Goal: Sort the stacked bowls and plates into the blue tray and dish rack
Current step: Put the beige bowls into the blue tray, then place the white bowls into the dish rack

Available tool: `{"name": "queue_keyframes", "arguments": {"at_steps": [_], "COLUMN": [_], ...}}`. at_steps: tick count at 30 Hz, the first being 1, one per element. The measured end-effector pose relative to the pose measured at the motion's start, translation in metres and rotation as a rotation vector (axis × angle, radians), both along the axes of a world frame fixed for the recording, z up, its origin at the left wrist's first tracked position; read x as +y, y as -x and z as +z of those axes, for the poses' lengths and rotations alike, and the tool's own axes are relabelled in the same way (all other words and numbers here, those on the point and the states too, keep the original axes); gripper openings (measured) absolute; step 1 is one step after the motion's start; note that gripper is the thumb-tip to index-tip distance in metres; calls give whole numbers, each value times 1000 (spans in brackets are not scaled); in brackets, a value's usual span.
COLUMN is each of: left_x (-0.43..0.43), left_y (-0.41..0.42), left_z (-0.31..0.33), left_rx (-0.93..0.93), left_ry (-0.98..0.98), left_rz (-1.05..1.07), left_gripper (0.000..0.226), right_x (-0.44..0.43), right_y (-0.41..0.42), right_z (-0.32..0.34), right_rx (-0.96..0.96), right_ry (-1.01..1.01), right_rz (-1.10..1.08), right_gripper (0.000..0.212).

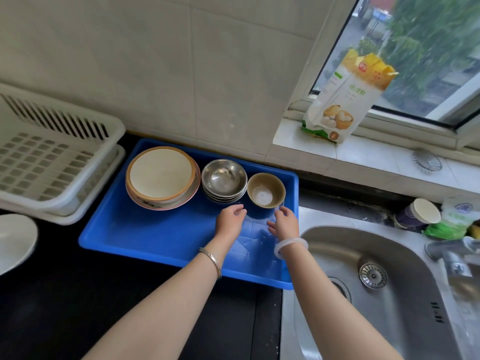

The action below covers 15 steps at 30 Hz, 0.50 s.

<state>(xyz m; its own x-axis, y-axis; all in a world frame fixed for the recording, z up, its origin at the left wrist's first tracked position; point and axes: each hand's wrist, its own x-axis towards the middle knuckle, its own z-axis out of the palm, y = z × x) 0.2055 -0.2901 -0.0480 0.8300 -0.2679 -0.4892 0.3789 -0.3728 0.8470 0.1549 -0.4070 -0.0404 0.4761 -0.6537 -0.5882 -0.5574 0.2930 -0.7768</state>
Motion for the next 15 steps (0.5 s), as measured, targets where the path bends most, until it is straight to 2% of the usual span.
{"name": "queue_keyframes", "arguments": {"at_steps": [3,8,15], "left_x": [39,130,274], "left_y": [13,40,70], "left_z": [14,33,37], "left_rx": [-130,-311,-509], "left_ry": [-102,-205,-464], "left_rz": [-38,33,362], "left_gripper": [32,33,36], "right_x": [23,91,238], "right_y": [16,24,-3], "right_z": [9,23,24], "right_rx": [-9,-72,-104], "right_ry": [174,261,243], "right_rz": [125,370,821], "right_gripper": [33,20,23]}}
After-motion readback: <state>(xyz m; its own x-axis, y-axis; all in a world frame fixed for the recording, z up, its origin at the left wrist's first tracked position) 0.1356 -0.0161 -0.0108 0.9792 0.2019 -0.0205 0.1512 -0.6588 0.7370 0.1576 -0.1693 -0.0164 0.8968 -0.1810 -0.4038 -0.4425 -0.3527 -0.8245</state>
